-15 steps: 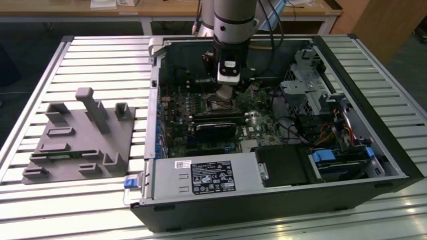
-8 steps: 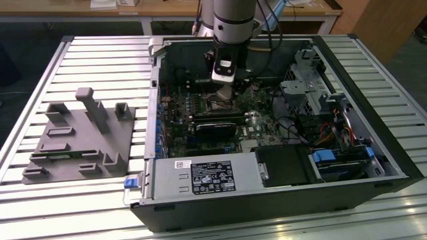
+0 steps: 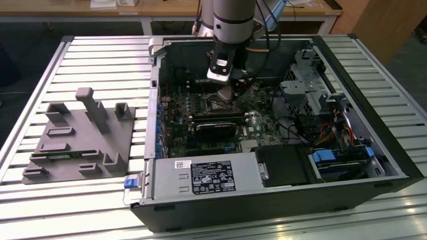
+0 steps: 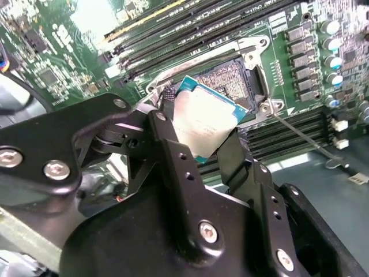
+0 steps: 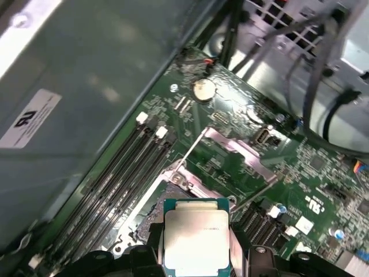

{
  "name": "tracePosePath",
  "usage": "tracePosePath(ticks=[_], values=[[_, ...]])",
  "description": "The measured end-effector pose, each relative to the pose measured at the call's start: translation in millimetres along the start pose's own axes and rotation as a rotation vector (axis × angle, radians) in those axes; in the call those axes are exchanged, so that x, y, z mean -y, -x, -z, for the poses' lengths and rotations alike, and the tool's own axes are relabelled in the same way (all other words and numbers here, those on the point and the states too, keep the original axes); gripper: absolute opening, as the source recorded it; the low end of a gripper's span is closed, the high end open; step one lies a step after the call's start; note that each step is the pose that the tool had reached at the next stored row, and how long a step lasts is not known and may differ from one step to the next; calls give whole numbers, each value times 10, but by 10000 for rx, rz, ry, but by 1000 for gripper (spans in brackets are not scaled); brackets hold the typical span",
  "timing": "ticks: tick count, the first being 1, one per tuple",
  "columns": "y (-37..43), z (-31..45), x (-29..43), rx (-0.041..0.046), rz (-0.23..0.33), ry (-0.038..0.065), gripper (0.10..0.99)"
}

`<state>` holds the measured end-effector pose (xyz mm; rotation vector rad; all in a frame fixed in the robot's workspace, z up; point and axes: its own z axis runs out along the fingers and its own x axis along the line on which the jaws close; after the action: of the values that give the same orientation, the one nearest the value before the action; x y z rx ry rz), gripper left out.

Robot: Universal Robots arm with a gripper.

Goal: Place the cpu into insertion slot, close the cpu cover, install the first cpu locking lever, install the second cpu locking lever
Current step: 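Place the cpu into insertion slot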

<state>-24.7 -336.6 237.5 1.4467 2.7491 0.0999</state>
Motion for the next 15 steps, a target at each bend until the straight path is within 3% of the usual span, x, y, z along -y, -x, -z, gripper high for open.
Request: tracePosePath(ticks=[9, 15], values=[[0, -3, 0, 242, -1265, -26, 537], [0, -15, 1, 348, -2078, -45, 537]])
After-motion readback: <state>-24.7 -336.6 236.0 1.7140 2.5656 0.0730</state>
